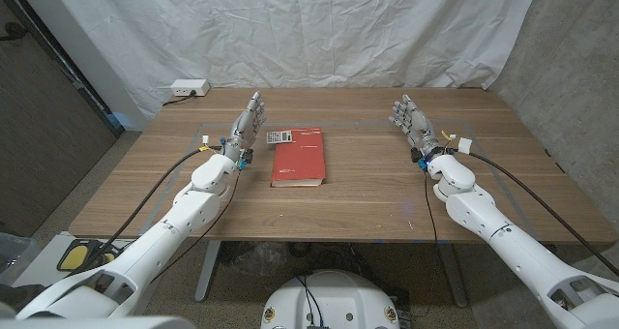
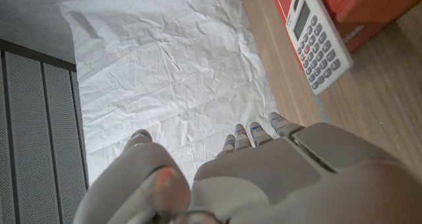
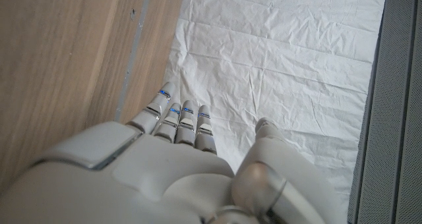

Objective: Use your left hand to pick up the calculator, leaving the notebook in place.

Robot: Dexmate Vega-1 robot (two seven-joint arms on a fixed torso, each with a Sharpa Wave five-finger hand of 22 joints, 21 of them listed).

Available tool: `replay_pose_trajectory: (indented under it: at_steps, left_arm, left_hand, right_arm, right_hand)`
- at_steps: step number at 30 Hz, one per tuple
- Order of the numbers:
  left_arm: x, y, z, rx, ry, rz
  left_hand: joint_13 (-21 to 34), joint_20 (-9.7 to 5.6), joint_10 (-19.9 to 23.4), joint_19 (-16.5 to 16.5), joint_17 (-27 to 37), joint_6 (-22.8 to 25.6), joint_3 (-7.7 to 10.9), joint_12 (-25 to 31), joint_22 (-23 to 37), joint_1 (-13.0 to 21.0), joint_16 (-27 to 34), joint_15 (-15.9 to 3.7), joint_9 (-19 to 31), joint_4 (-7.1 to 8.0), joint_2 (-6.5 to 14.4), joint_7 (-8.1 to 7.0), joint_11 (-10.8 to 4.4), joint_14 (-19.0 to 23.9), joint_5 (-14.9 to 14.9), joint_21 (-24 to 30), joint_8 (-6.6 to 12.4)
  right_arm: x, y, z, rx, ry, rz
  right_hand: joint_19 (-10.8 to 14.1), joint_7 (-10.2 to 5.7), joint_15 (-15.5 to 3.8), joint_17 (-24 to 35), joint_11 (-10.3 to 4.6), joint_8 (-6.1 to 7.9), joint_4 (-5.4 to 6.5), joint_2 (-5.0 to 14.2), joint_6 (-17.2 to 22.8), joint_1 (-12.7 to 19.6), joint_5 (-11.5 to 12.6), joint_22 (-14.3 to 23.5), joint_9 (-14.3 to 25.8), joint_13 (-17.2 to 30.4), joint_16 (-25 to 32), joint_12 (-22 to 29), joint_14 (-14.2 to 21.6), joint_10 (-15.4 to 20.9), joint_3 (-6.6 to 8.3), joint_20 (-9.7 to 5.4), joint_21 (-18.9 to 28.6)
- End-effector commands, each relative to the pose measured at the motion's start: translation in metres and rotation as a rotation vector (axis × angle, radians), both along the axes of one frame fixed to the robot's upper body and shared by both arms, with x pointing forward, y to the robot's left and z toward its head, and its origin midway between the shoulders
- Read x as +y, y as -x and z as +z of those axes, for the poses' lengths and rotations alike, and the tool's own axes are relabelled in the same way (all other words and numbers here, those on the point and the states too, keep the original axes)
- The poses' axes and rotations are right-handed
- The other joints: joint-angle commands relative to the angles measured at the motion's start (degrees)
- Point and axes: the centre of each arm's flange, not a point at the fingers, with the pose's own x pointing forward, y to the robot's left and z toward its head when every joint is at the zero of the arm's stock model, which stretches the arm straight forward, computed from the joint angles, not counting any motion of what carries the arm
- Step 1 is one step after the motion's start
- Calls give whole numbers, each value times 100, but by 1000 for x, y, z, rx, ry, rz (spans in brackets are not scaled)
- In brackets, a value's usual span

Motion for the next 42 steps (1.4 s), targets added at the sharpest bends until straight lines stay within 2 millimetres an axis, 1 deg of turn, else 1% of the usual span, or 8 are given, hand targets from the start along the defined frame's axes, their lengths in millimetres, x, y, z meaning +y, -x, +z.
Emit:
replay_pose_trajectory:
  at_steps: [1,9,14,20,31,38,42]
  left_arm:
    - [0,2,-5,-12,-8,21]
    - [9,5,-6,-19,-7,21]
    - [18,5,-10,-14,7,23]
    - [27,5,-16,-13,22,33]
    - [36,7,-19,-25,14,36]
    - [44,9,-21,-25,16,47]
    - [46,8,-26,-24,37,30]
  left_hand:
    - [24,-388,44,5,20,30,31,58,14,76,54,-4,32,-14,18,-37,4,62,37,33,28]
    - [25,-364,101,23,20,88,46,74,14,124,63,-9,31,-30,64,-38,-8,114,49,38,43]
    - [25,-352,132,30,20,132,53,82,14,152,69,-19,31,-39,88,-49,-31,146,54,40,55]
    - [26,-347,174,29,21,160,59,92,15,180,69,-22,30,-49,111,-48,-30,168,59,39,59]
    - [27,-308,224,27,22,229,66,100,16,231,80,-31,31,-68,145,-72,-44,233,66,36,72]
    - [28,-306,300,50,22,317,73,118,16,286,86,-38,31,-92,169,-86,-70,289,73,44,93]
    - [29,-310,332,69,22,348,79,124,16,319,93,-45,31,-108,181,-91,-79,327,77,50,98]
  right_arm:
    - [-7,14,4,-9,-14,-17]
    - [-13,23,0,-5,-28,-36]
    - [-16,28,-2,-6,-36,-45]
    - [-19,35,-5,-4,-49,-57]
    - [-15,44,-4,-17,-46,-70]
    - [-12,45,-5,-20,-50,-74]
    - [-9,46,-5,-19,-51,-76]
  right_hand:
    - [65,1,5,31,0,56,-17,-3,72,45,23,28,30,7,29,26,56,54,27,-139,14]
    - [110,1,1,33,-3,66,-20,6,108,37,15,30,30,7,41,40,98,100,22,-127,8]
    - [133,4,-6,34,14,73,-22,12,139,31,8,31,31,7,50,51,131,137,18,-118,-1]
    - [150,-1,7,35,-3,73,-23,17,149,26,3,32,31,7,60,60,168,169,15,-109,-8]
    - [171,-29,13,34,7,77,-35,34,175,36,-3,33,32,8,61,65,197,198,21,-100,-24]
    - [181,-33,19,34,13,83,-41,42,200,39,-8,34,33,8,65,69,223,218,22,-96,-35]
    - [192,-33,7,34,-5,82,-44,46,204,41,-10,35,33,9,64,68,228,221,23,-98,-38]
